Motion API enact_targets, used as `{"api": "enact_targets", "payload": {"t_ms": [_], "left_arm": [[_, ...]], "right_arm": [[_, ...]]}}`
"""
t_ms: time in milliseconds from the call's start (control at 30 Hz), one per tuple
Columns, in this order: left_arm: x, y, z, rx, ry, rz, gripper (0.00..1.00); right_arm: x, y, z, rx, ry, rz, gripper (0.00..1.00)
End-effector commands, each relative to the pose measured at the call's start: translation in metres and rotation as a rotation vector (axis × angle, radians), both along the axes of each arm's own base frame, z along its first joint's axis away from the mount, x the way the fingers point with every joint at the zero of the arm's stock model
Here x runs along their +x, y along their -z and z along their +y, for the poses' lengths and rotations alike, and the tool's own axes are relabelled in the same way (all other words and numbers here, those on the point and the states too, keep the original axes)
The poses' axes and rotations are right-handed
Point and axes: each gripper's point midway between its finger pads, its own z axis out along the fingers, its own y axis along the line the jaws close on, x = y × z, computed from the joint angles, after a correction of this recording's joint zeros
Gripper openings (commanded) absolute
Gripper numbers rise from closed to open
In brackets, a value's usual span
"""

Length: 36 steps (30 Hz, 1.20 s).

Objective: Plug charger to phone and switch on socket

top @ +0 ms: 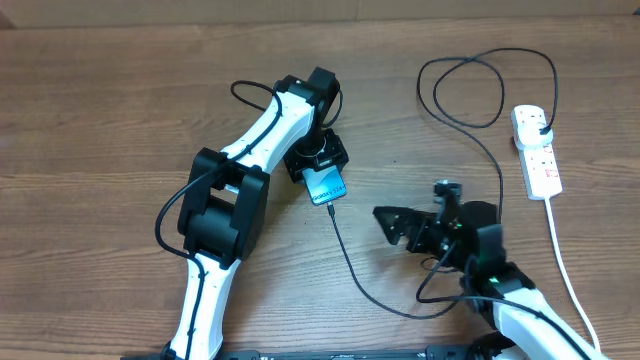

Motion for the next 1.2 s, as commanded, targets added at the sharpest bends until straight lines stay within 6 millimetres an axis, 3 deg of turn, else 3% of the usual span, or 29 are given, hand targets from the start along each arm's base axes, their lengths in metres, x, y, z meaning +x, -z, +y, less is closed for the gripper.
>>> {"api": "enact_targets", "payload": {"t_ms": [0, 267, 367, 467, 700, 933, 1000, 1100, 1133, 1167], "left_arm": [[0.011, -0.009, -0.009, -0.047, -0.015, -0.013, 0.04], [0.021, -0.036, -0.03, -0.168, 0.0, -0.03, 0.05], [0.022, -0.042, -0.036, -0.203, 0.001, -0.033, 0.04], [0.023, -0.044, -0.038, -0.203, -0.019, -0.031, 0.04], [0.023, -0.044, -0.041, -0.204, -0.037, -0.03, 0.04], [0.02, -0.048, -0.048, -0.252, -0.041, -0.007, 0.04], [0.019, -0.049, -0.051, -0.267, -0.04, 0.0, 0.04], [0.02, -0.05, -0.053, -0.278, -0.039, -0.001, 0.04], [0.02, -0.05, -0.054, -0.283, -0.038, -0.001, 0.04], [0.02, -0.052, -0.056, -0.299, -0.037, 0.001, 0.04]], "right_arm": [[0.018, -0.012, 0.012, -0.04, -0.003, -0.047, 1.0], [0.043, -0.011, 0.027, -0.076, 0.019, -0.076, 1.0], [0.05, -0.007, 0.03, -0.032, 0.062, -0.041, 0.95], [0.062, 0.003, 0.033, -0.021, 0.137, 0.005, 0.93], [0.091, 0.006, 0.063, -0.017, 0.173, 0.038, 0.84], [0.111, 0.029, 0.077, -0.042, 0.191, 0.105, 0.75], [0.118, 0.029, 0.075, -0.051, 0.218, 0.095, 0.67], [0.125, 0.024, 0.074, -0.036, 0.248, 0.083, 0.47], [0.125, 0.023, 0.075, -0.029, 0.25, 0.084, 0.39], [0.126, 0.022, 0.075, -0.014, 0.26, 0.091, 0.25]]}}
